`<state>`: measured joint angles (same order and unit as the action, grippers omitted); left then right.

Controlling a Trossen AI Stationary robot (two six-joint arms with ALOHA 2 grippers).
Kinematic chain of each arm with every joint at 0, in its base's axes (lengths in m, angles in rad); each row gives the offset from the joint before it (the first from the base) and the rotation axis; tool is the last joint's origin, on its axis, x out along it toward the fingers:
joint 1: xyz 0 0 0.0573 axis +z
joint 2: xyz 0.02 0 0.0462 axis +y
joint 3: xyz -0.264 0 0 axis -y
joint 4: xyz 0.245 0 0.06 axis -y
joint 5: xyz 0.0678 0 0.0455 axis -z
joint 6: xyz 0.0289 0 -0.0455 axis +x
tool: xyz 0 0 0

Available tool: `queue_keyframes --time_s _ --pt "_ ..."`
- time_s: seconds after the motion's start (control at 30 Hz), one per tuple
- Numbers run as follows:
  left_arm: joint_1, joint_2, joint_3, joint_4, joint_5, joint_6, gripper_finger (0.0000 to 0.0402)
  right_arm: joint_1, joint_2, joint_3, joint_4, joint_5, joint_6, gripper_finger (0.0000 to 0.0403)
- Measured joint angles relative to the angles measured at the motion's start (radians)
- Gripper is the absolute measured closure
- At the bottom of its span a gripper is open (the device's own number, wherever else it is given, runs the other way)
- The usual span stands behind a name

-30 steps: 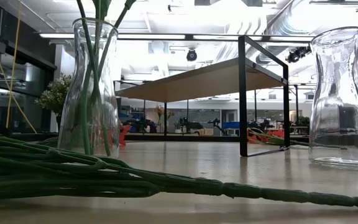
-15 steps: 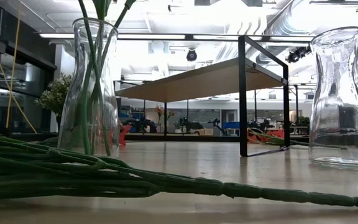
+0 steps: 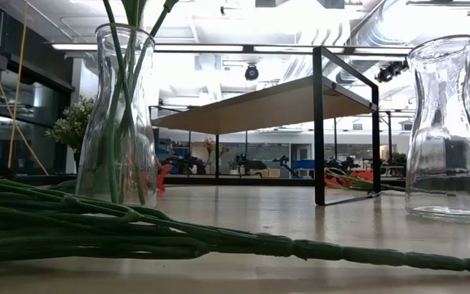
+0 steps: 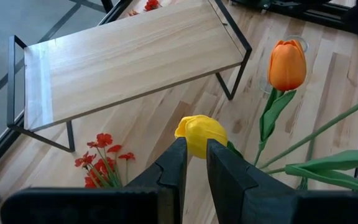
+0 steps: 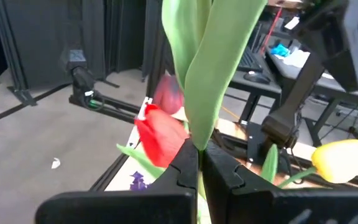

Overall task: Pick and place flowers into a vace then onto a shelf
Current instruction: Put the pink tulip into the left transparent vase

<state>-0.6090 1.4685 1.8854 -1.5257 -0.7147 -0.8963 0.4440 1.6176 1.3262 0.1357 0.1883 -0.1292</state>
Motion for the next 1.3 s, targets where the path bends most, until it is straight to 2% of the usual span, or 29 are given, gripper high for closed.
queue_keyframes --time_s 0.6,1.0,1.3 --pt "0.000 0.000 0.000 0.000 0.000 0.000 0.0305 -0.023 0.046 0.000 -0.035 -0.009 0.043 0.0402" --pt "0.000 0.000 0.000 0.003 0.000 0.000 0.0305 -0.039 0.046 0.000 -0.046 -0.085 0.088 0.0389" --pt "0.000 0.000 0.000 0.005 0.000 0.000 0.0305 -0.040 0.046 0.000 -0.049 -0.087 0.088 0.0383"
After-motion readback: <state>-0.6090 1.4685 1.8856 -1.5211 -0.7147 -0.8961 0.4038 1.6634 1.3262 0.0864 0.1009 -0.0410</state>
